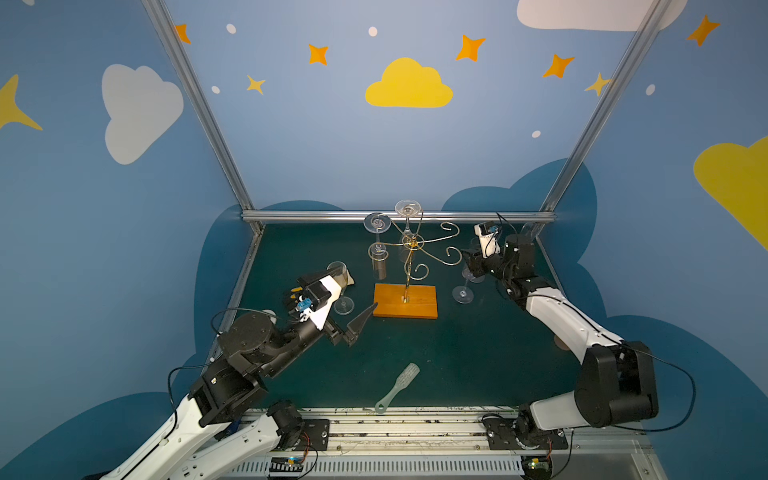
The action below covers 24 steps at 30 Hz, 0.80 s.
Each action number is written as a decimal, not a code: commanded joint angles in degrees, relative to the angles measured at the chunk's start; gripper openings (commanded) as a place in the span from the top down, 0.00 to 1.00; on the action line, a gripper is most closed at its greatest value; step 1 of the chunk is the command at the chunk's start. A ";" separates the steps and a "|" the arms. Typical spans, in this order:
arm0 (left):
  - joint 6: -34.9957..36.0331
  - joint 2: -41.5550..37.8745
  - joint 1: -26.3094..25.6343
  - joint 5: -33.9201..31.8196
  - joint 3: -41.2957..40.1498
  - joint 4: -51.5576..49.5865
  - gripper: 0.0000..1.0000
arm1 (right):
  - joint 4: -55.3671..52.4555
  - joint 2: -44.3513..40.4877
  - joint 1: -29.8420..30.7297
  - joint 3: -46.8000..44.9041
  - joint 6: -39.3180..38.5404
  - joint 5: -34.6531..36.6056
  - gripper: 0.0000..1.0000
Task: Take the wine glass off the wine glass rack
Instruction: Place the wine glass at the middle-right of the table.
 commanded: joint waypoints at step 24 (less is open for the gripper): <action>0.01 -1.88 -0.17 -1.44 -0.35 -0.11 0.01 | 7.52 5.31 1.35 -2.12 0.79 -0.15 0.72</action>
